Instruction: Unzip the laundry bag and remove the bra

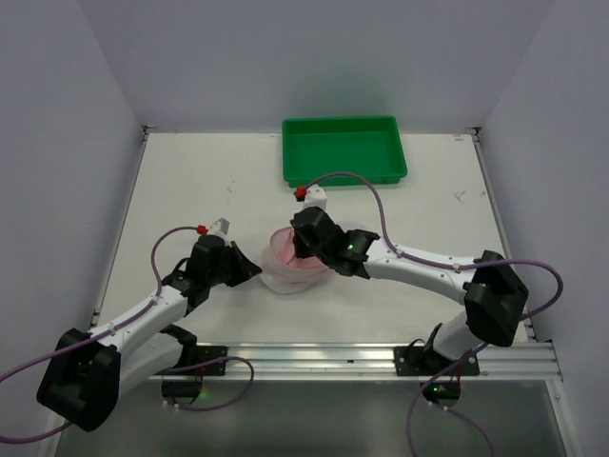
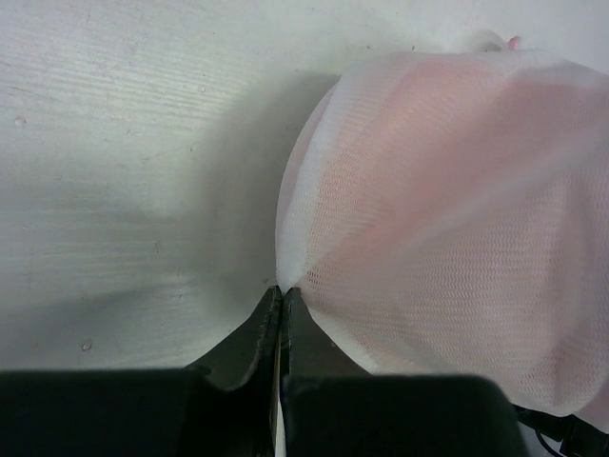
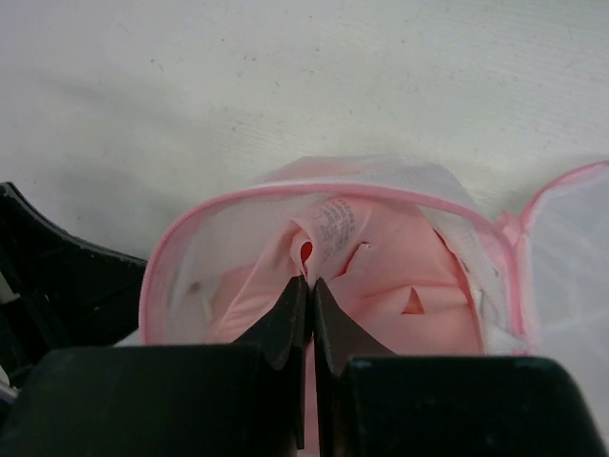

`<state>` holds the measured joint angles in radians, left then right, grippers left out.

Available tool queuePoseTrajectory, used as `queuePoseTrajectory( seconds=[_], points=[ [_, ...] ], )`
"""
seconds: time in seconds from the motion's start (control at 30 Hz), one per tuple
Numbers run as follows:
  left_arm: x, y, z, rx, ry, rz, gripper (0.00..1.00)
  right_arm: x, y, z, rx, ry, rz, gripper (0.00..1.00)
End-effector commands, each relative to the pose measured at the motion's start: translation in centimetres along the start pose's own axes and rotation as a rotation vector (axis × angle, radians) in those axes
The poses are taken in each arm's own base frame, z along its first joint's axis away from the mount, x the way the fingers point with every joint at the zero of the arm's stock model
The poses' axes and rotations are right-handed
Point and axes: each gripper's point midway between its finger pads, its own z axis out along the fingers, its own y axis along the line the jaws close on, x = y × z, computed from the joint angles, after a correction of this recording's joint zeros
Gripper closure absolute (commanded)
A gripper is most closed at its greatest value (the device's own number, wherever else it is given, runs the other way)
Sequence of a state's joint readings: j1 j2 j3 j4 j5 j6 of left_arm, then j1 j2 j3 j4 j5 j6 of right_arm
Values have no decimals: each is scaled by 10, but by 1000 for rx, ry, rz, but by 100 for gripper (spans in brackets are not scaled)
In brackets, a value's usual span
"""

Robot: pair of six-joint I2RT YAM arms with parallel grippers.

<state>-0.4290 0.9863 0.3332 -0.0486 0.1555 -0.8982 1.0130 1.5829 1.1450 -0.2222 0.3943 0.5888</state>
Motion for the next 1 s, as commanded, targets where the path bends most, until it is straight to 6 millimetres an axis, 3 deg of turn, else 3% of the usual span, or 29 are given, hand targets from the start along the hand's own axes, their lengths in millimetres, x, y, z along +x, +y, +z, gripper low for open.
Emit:
queuePoseTrajectory(
  seconds=[0.0, 0.13, 0.17, 0.23, 0.37, 0.43, 0.57, 0.63, 0.7, 0.73, 0.77, 0.83, 0.93, 0.97],
  points=[
    [0, 5, 1, -18, -16, 13, 100, -30, -10, -31, -45, -105, 35, 100],
    [2, 10, 3, -35, -15, 12, 100, -53, -16, -68, -128, -176, 13, 100],
    [1, 11, 4, -36, -16, 13, 100, -68, -14, -87, -165, -222, 16, 100],
    [4, 14, 6, -46, -3, 14, 100, -83, -10, -106, -221, -263, -3, 100],
    [8, 18, 9, -60, 12, 15, 100, -131, -6, -152, -334, -375, 12, 100],
    [9, 19, 10, -63, 16, 17, 100, -153, -16, -165, -346, -425, 24, 100],
    [6, 18, 10, -65, 9, 16, 100, -203, -14, -196, -412, -523, 9, 100],
    [5, 19, 11, -70, 8, 18, 100, -221, -22, -190, -378, -545, -4, 100],
    [6, 19, 11, -71, 14, 16, 100, -249, -33, -199, -365, -599, 2, 100],
    [8, 19, 12, -70, 23, 16, 100, -255, -37, -190, -350, -593, 0, 100],
    [8, 19, 12, -70, 24, 17, 100, -273, -40, -199, -340, -632, 0, 100],
    [9, 20, 12, -72, 28, 14, 100, -293, -57, -192, -295, -658, -3, 100],
    [10, 20, 11, -69, 30, 15, 100, -320, -76, -167, -251, -659, -7, 100],
    [10, 20, 11, -67, 30, 14, 100, -330, -81, -150, -239, -650, -9, 100]
  ],
)
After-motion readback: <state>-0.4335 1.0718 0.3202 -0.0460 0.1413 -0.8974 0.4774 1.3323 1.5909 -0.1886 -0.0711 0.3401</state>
